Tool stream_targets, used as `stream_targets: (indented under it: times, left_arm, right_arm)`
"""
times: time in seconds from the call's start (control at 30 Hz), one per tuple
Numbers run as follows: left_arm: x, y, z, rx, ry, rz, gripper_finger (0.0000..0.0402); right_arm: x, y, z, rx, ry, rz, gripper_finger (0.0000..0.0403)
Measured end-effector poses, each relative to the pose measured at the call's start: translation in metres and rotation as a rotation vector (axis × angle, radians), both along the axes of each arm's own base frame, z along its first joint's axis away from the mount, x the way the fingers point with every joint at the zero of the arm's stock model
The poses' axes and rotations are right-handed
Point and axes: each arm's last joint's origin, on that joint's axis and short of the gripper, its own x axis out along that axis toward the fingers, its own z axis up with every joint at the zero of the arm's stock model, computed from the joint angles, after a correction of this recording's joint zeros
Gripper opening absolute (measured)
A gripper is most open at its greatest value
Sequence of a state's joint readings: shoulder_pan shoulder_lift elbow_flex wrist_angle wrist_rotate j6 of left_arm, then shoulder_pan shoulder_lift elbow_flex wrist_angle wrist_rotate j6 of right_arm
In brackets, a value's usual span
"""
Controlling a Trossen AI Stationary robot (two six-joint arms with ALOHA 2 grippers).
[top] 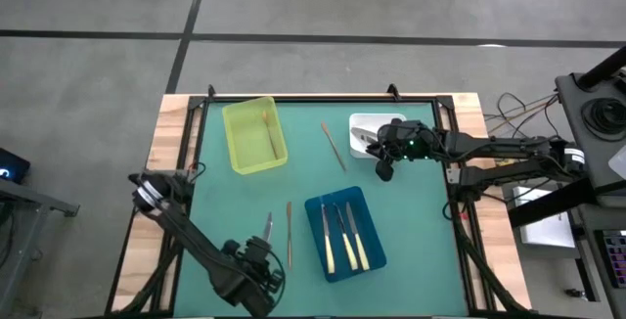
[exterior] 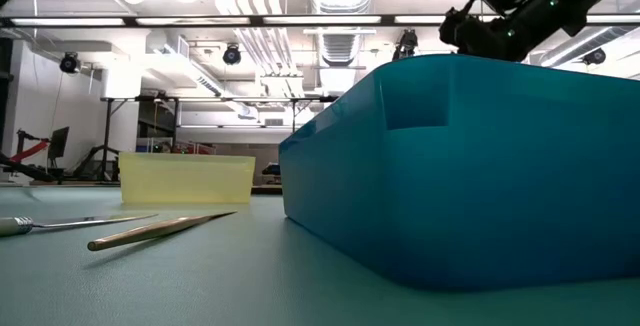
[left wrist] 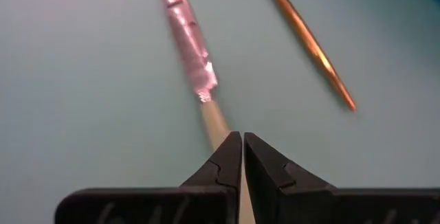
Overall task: Sort silverware by color (type)
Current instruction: Put the green knife into the white bin
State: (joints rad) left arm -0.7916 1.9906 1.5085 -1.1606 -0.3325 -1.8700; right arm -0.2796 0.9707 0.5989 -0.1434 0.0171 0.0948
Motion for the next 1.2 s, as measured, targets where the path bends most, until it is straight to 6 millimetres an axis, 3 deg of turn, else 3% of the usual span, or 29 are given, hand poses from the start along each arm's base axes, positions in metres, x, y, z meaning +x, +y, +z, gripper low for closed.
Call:
stream_targets:
  times: [0.13,0.4,0.9,1.2]
  left_arm:
    - [0.008,0.001,-0.014,0.01,0.026,0.007,0.0]
    - [0.015,0.009,-0.022,0.043,0.03,0.059,0.0013]
    - [0.015,0.012,-0.038,0.085,0.084,0.09,0.0164]
    - [0.012,0.015,-0.056,0.093,0.095,0.105,0.0159]
  right_arm:
    - [0.001,0.003,0.0,0.0,-0.001,0.014,0.0043]
    - [0.001,0.003,0.001,-0.01,-0.004,0.02,0.0043]
    - [0.002,0.003,0.002,0.006,-0.018,0.007,0.0043]
    - [0.003,0.009,0.001,0.004,-0.016,0.036,0.0043]
